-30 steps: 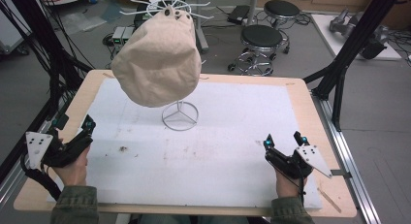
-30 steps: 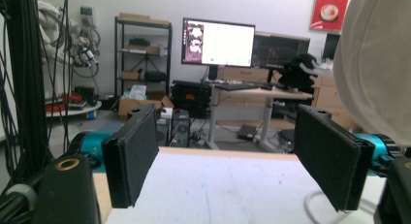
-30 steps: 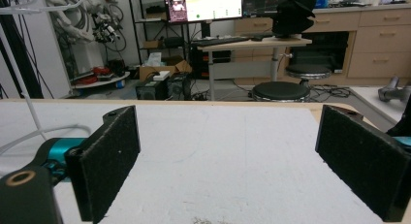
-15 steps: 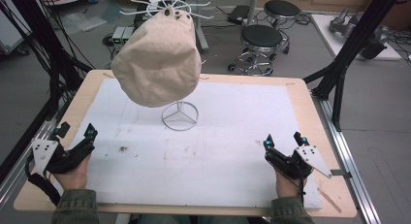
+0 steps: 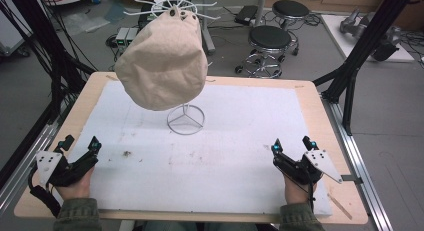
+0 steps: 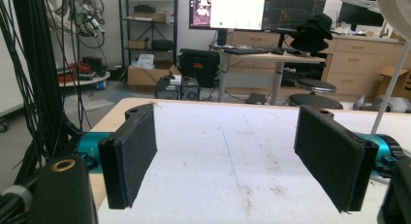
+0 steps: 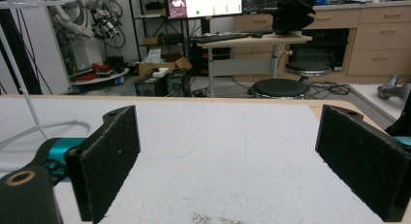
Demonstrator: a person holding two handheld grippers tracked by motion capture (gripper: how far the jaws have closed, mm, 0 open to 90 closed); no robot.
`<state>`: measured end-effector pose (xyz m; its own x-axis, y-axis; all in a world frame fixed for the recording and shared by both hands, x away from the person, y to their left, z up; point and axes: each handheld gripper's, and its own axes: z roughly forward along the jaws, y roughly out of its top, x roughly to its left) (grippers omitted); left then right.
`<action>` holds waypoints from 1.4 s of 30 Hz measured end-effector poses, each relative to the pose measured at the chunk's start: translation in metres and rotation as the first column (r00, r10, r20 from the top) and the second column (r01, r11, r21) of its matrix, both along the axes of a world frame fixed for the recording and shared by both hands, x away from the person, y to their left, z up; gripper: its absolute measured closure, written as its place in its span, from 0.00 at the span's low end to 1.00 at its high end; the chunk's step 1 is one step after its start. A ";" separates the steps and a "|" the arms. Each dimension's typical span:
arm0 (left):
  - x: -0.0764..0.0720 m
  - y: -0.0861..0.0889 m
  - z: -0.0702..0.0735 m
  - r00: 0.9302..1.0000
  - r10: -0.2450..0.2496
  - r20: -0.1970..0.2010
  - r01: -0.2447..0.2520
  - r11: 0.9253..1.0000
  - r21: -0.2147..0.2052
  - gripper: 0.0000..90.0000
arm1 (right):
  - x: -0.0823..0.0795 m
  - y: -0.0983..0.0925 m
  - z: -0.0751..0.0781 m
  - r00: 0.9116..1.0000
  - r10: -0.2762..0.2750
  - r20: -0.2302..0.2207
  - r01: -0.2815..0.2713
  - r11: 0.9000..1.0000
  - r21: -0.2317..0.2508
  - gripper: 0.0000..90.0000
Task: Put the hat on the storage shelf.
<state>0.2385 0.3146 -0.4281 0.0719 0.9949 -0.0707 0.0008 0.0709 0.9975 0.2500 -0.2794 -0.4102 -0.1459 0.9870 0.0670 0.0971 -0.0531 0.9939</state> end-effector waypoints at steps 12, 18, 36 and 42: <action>0.004 -0.004 -0.003 1.000 -0.015 -0.002 0.015 1.000 -0.007 0.26 | -0.004 -0.003 -0.004 1.000 -0.009 0.027 0.008 1.000 0.018 0.09; 0.004 -0.003 -0.003 1.000 -0.015 0.000 0.015 1.000 -0.019 0.26 | -0.003 -0.020 -0.008 0.999 -0.042 -0.019 0.044 0.984 0.174 0.09; 0.003 -0.003 -0.002 1.000 -0.013 0.009 0.013 1.000 -0.027 0.26 | -0.002 -0.022 -0.010 0.998 -0.060 -0.024 0.064 0.984 0.168 0.09; 0.003 -0.003 -0.003 1.000 -0.014 0.006 0.015 1.000 -0.027 0.26 | -0.002 -0.022 -0.010 0.998 -0.059 -0.024 0.062 0.985 0.161 0.09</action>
<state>0.2419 0.3116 -0.4306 0.0868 0.9915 -0.0971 -0.0036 0.0978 0.9952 0.2480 -0.3013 -0.4199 -0.0833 0.9699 0.2286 0.1079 -0.2193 0.9697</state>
